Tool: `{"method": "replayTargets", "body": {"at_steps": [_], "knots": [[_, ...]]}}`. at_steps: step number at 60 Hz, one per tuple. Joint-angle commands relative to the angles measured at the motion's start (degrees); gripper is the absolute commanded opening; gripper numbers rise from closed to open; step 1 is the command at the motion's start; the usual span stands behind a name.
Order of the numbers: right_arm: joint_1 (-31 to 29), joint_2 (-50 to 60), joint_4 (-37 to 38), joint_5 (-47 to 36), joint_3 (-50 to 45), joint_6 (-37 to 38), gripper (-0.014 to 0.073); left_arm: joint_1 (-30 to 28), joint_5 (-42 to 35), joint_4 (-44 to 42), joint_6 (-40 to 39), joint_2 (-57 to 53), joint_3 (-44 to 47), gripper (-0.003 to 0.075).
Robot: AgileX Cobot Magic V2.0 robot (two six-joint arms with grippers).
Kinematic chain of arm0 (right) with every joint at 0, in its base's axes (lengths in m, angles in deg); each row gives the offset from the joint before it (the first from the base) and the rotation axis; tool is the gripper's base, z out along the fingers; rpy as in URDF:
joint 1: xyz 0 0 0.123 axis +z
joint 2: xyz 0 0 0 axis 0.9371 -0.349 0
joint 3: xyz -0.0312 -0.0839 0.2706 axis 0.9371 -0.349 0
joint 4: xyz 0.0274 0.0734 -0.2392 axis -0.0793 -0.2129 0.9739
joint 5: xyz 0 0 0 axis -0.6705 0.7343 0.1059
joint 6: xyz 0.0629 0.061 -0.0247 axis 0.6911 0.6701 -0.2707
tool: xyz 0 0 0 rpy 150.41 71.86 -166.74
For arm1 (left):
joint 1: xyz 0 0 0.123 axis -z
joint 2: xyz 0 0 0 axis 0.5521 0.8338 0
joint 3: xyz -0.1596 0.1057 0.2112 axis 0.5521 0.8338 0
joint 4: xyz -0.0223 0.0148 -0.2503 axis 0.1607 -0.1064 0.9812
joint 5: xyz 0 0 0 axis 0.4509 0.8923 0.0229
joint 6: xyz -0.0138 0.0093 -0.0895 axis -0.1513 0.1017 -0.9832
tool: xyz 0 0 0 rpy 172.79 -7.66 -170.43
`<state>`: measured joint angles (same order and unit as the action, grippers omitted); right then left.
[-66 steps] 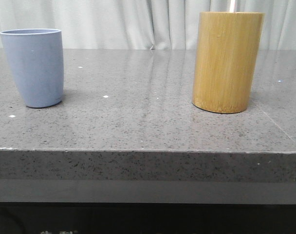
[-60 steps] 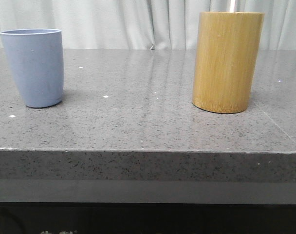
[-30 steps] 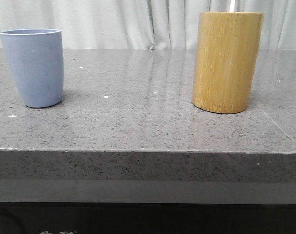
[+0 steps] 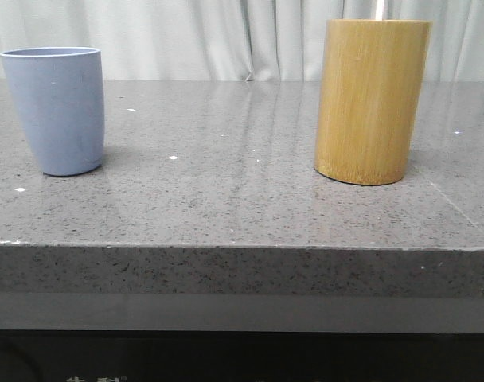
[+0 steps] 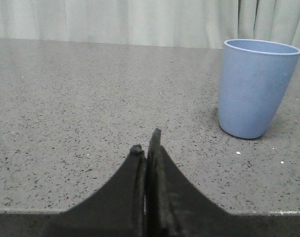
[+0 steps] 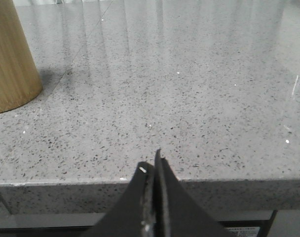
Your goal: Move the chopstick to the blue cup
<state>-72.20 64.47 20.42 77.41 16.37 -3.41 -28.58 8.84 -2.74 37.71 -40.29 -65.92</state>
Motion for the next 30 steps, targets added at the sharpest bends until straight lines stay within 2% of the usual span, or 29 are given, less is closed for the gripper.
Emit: {"method": "replayTargets", "body": {"at_steps": [1, 14, 20, 25, 30], "knots": [[-0.4, 1.2, 0.5, -4.4, 0.3, -0.1, -0.0069, 0.5, -4.8, 0.5, -0.4, -1.3, 0.4, -0.0019], [-0.4, 1.2, 0.5, -4.6, 0.3, -0.1, -0.0069, 0.5, -6.2, 0.4, -0.4, -1.3, 0.4, -0.0019], [-0.3, 1.2, -0.1, -7.1, 0.3, -0.1, -0.0069, 0.5, -8.2, 0.4, -0.4, -1.3, 0.4, -0.0019], [-0.3, 1.2, -3.3, -12.6, 1.3, -0.1, -0.0069, 0.5, -14.1, 0.4, -0.4, -1.3, 0.2, -0.0019], [-0.3, 1.2, -6.0, -13.0, 3.7, -0.1, -0.0069, 0.5, -18.6, 0.4, -0.4, -1.3, -1.4, -0.0019]]}}
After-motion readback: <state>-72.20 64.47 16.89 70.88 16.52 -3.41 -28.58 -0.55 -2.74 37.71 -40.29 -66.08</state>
